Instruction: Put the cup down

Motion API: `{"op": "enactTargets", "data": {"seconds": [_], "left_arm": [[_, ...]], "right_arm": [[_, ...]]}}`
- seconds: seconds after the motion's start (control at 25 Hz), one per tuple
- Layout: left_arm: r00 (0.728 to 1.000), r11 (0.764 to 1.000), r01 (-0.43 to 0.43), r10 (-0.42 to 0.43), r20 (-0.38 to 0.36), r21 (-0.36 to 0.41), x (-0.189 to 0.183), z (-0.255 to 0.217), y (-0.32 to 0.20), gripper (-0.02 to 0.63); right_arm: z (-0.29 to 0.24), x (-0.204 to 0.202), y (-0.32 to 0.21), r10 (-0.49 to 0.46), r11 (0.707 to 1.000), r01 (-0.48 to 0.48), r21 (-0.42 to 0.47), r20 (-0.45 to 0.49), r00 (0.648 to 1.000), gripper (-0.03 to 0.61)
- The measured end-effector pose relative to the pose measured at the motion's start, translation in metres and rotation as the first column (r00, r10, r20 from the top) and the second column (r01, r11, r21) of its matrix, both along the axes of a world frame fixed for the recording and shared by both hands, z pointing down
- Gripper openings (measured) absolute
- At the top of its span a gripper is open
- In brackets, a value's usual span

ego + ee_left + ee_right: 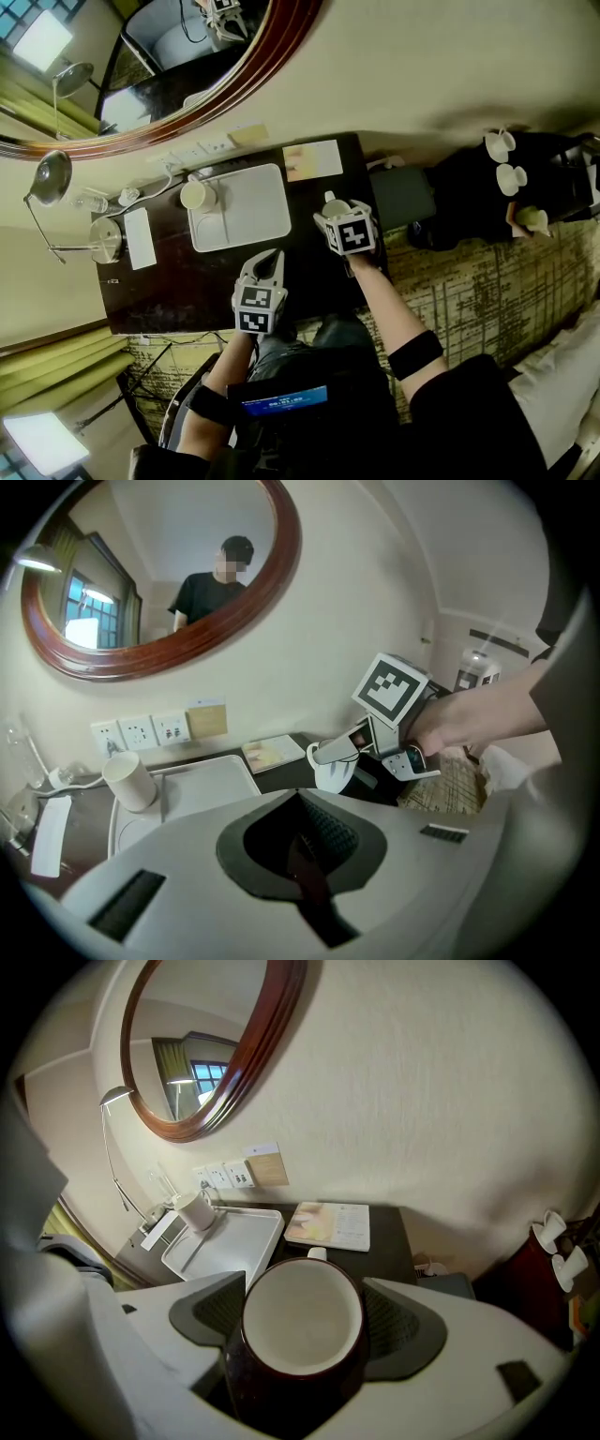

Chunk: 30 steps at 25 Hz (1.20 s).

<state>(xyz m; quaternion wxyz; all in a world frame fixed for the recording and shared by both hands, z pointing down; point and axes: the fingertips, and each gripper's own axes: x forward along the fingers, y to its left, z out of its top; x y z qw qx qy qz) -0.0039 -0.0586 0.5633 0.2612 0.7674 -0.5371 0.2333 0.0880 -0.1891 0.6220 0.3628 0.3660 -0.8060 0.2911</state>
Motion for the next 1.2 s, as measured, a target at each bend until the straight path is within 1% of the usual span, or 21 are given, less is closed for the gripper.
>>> {"op": "enactTargets", "data": {"seconds": [0.12, 0.24, 0.32, 0.4, 0.56, 0.76, 0.92, 1.04, 1.2], "left_arm": [[1.0, 1.0, 0.004, -0.004, -0.004, -0.001, -0.013, 0.001, 0.013, 0.003], [1.0, 1.0, 0.009, -0.009, -0.007, 0.001, -0.029, 0.001, 0.027, 0.003], [1.0, 1.0, 0.015, -0.015, -0.01, 0.002, -0.042, 0.001, 0.036, 0.003], [1.0, 1.0, 0.023, -0.023, -0.01, 0.003, -0.056, 0.001, 0.044, 0.003], [0.999, 0.999, 0.037, -0.037, -0.015, 0.003, -0.085, 0.003, 0.059, 0.003], [0.997, 0.997, 0.077, -0.077, -0.015, 0.002, -0.127, 0.008, 0.078, 0.003], [0.992, 0.992, 0.123, -0.123, -0.016, -0.003, -0.159, 0.014, 0.089, 0.003], [0.987, 0.987, 0.161, -0.161, -0.021, 0.002, -0.178, 0.017, 0.094, 0.003], [0.978, 0.979, 0.205, -0.204, -0.032, 0.006, -0.199, 0.022, 0.099, 0.003]], "right_arm": [[-0.002, -0.007, 0.017, -0.008, 1.0, 0.008, 0.005, -0.007, 1.0, 0.394], [-0.012, -0.026, 0.035, -0.025, 1.0, 0.025, 0.015, 0.013, 1.0, 0.394], [-0.012, -0.04, 0.047, -0.046, 0.999, 0.046, 0.019, 0.01, 0.999, 0.394], [-0.018, -0.062, 0.059, -0.083, 0.996, 0.082, 0.033, 0.025, 0.996, 0.394], [-0.034, -0.123, 0.081, -0.175, 0.983, 0.171, 0.07, 0.062, 0.983, 0.394], [-0.034, -0.198, 0.11, -0.304, 0.95, 0.295, 0.099, 0.086, 0.949, 0.394], [-0.03, -0.253, 0.126, -0.4, 0.914, 0.388, 0.121, 0.1, 0.911, 0.394], [-0.022, -0.289, 0.133, -0.465, 0.882, 0.453, 0.128, 0.087, 0.881, 0.394], [-0.017, -0.327, 0.133, -0.517, 0.85, 0.502, 0.16, 0.071, 0.853, 0.394]]}}
